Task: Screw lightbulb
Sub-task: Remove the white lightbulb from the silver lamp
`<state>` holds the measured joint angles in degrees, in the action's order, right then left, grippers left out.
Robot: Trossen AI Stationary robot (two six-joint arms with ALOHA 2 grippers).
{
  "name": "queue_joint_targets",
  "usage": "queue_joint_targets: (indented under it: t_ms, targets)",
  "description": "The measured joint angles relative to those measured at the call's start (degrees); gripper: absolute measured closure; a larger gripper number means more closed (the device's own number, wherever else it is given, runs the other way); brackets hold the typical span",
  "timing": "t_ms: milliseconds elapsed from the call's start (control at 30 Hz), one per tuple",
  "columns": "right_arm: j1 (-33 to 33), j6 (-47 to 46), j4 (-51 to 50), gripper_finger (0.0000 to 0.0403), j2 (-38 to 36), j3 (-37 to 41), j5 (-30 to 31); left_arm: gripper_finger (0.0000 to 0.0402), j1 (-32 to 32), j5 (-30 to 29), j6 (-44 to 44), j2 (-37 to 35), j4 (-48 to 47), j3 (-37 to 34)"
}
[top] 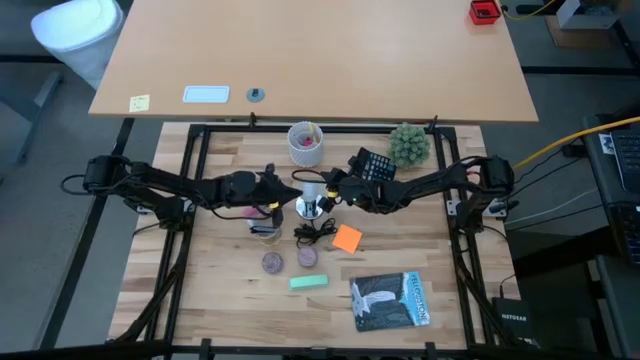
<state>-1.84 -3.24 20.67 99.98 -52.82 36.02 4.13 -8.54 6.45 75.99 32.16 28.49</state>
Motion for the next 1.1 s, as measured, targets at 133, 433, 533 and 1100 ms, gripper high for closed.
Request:
queue_joint_targets:
  t_ms: [133,433,533,1100]
  targets:
    - [1.79,0.58,-0.94,0.0388,-1.91,-0.03,-0.1,0.04,0.96,-0.86,-2.92,0.0,6.13,0.0]
    - [10.77,-0.59,-3.82,0.0388,-5.65,-0.11,-6.18,0.04,7.08,-2.38,-4.28,1.13,8.98,0.09]
    - [12.84,-2.77,-3.94,0.0388,-4.53,-0.11,-7.23,0.04,8.51,-2.21,-3.45,2.44,8.92,0.09]
    - [13.83,-24.73,-8.88,0.0279,-3.6,-0.09,-7.25,0.04,9.17,0.07,-5.39,5.09,8.83,0.09]
